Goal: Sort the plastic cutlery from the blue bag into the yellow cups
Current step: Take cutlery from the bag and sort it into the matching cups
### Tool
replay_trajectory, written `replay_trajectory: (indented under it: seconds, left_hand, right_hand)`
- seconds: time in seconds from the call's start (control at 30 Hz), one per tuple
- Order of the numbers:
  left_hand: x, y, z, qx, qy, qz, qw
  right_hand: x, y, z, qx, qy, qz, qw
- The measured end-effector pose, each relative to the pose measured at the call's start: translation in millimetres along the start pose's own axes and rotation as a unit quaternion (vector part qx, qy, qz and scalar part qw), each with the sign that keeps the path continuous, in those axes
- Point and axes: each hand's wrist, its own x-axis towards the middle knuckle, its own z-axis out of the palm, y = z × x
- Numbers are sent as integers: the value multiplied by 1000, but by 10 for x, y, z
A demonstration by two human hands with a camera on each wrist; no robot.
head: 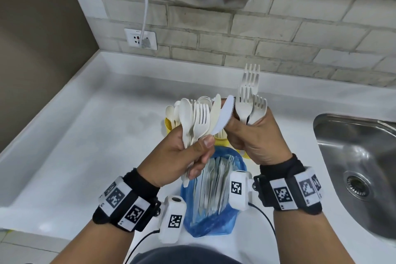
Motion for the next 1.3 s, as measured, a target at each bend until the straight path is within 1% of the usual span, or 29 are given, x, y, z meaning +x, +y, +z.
replay_trajectory:
  seconds: [0.13, 0.2, 0.33, 0.4, 0.47, 0.53, 0.63, 0.7, 0.77, 0.83, 0.87, 0.93, 1.0, 1.13, 1.2, 1.23, 1.3]
  left_hand:
    - [-1, 17, 9, 11, -17, -17, 1000]
    - [-2, 23, 19, 14, -14, -23, 1000]
    - [15, -11, 18, 31, 26, -22, 999]
    - [19, -38, 6, 35, 47, -25, 998]
    - [18, -50, 6, 33, 54, -29, 998]
    - [14, -46, 14, 26, 61, -33, 997]
    - [19, -44, 16, 2, 69, -35, 997]
    - [28, -51, 20, -3, 66, -33, 997]
    - [36, -63, 27, -4, 60, -31, 998]
    - [38, -75, 27, -3, 58, -33, 998]
    - [35, -78, 24, -1, 57, -35, 998]
    - [24, -84, 9, 3, 55, -41, 998]
    - [11, -82, 2, 6, 54, -45, 998]
    - [4, -62, 3, 7, 56, -51, 997]
    - [7, -55, 0, 23, 62, -51, 996]
    - [9, -53, 1, 32, 70, -52, 996]
    - [15, -52, 8, 43, 94, -53, 993]
  right_hand:
    - [-14, -75, 44, -24, 3, -30, 999]
    - [-18, -56, 44, -36, 13, -44, 998]
    - [-2, 19, 37, -71, 106, -94, 987]
    - [21, 48, 45, -77, 151, -104, 980]
    - [44, 48, 48, -52, 191, -106, 974]
    - [68, 51, 36, -11, 209, -97, 973]
    - [56, 79, 51, 57, 177, -45, 981]
    - [3, 116, 81, 94, 125, 10, 988]
    - [-48, 138, 115, 134, 81, 64, 986]
    - [-62, 130, 141, 181, 77, 95, 976]
    - [-55, 115, 151, 201, 86, 94, 971]
    - [-24, 75, 154, 224, 113, 65, 966]
    - [20, 38, 140, 237, 162, 37, 957]
    - [99, -35, 98, 273, 291, -20, 917]
    - [108, -89, 73, 215, 351, -71, 909]
    - [99, -119, 63, 168, 364, -99, 911]
    - [53, -182, 80, 86, 356, -142, 919]
